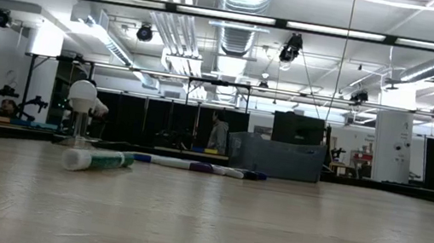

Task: Pick & Place Markers
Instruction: Put the right green marker pen into the transparent bin, then put the green marker pen into the transparent bin

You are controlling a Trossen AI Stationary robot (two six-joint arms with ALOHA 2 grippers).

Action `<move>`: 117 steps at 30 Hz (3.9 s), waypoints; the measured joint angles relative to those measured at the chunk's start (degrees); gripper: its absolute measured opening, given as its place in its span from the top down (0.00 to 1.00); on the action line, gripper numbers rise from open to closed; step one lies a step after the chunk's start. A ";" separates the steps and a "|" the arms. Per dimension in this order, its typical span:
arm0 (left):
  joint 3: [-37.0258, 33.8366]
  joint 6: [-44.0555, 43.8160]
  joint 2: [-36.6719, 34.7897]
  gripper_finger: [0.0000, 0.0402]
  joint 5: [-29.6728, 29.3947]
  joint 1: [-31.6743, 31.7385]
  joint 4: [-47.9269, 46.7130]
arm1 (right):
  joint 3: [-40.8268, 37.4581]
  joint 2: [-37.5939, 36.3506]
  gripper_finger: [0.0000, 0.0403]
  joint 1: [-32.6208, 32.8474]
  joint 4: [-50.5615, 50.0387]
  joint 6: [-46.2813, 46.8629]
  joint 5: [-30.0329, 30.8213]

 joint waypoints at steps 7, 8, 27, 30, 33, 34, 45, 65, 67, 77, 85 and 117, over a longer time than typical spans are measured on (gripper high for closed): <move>0.00 -24.10 -4.64 0.85 8.25 -0.40 -20.73 | -1.87 -0.02 0.53 -0.08 -11.27 -0.02 0.21; 0.00 -28.82 -4.94 0.85 11.08 -0.40 -24.65 | -2.56 -0.02 0.53 -0.13 -11.36 -0.01 0.21; 0.00 -62.18 13.97 0.84 73.42 -4.22 -63.05 | -11.68 -0.10 0.58 -0.26 -5.78 2.61 0.15; 0.00 -57.61 17.81 0.84 74.37 -4.49 -66.14 | -11.74 -0.10 0.59 -0.26 -5.77 2.61 0.13; -0.02 -52.92 21.09 0.84 74.34 -4.46 -68.15 | -11.74 -0.10 0.59 -0.26 -5.38 3.43 0.11; -0.02 -52.17 21.98 0.84 74.32 -4.47 -68.71 | -11.74 -0.10 0.59 -0.26 -5.10 4.08 0.09; -0.02 -49.07 22.69 0.69 66.64 -4.95 -70.25 | -11.74 -0.10 0.60 -0.26 -4.79 6.02 0.07; 0.00 -58.89 18.55 0.64 49.65 11.51 -61.67 | -8.44 -0.98 0.63 -0.63 -14.81 12.70 -0.08; 0.00 -58.95 18.71 0.64 49.66 14.49 -59.24 | -7.18 -1.61 0.64 -0.63 -16.97 13.12 -0.02; -2.96 -59.50 18.75 0.64 49.19 19.47 -57.15 | -2.54 -5.59 0.67 -0.63 -25.56 16.14 0.16; -12.84 -62.69 18.77 0.64 51.47 19.53 -46.62 | -2.23 -8.88 0.67 -0.63 -26.75 18.02 2.05; -16.68 -64.76 29.40 0.64 52.60 18.83 -36.26 | -2.81 -9.37 0.68 -0.63 -27.89 18.70 5.18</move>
